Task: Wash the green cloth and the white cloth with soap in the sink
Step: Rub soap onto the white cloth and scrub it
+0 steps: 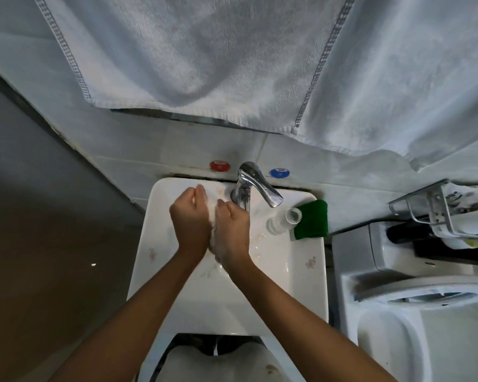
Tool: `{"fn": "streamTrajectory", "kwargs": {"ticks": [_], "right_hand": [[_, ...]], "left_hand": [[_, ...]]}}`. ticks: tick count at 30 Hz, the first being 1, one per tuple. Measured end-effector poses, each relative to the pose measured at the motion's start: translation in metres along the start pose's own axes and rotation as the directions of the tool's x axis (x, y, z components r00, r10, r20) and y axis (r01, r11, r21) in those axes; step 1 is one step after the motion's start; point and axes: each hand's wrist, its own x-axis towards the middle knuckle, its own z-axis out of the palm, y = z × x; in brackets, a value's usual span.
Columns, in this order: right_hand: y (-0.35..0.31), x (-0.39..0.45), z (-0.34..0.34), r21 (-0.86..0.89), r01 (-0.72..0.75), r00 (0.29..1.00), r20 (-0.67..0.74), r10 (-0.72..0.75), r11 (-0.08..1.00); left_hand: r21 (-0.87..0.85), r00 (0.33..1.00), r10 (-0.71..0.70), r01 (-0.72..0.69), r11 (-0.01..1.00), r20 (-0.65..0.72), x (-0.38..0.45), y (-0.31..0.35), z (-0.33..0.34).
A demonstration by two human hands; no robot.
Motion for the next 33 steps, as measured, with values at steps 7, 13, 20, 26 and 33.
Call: {"fn": "streamTrajectory", "kwargs": {"ticks": [7,13,20,26,33], "right_hand": [[-0.026,0.025,0.003,-0.033,0.024,0.998,-0.050,-0.026,0.999],[-0.016,0.014,0.006,0.045,0.014,0.997,-0.070,-0.011,0.999],[-0.009,-0.006,0.009,0.130,-0.053,0.998,-0.034,0.058,0.990],[-0.018,0.021,0.002,0.029,0.029,0.991,-0.134,-0.024,0.999],[-0.006,0.000,-0.019,-0.068,0.154,0.979,0.148,-0.143,0.986]], "left_hand": [[-0.021,1.000,0.023,-0.023,0.999,-0.021,-0.018,0.009,0.000],[-0.073,1.000,0.005,-0.007,0.997,-0.022,-0.005,0.011,-0.003],[-0.103,0.999,-0.032,0.034,0.994,0.020,0.005,0.013,-0.008],[-0.079,0.996,-0.076,0.080,0.994,0.056,-0.030,0.015,-0.006],[-0.132,0.992,-0.043,0.059,0.990,0.121,0.011,0.006,-0.016]]}}
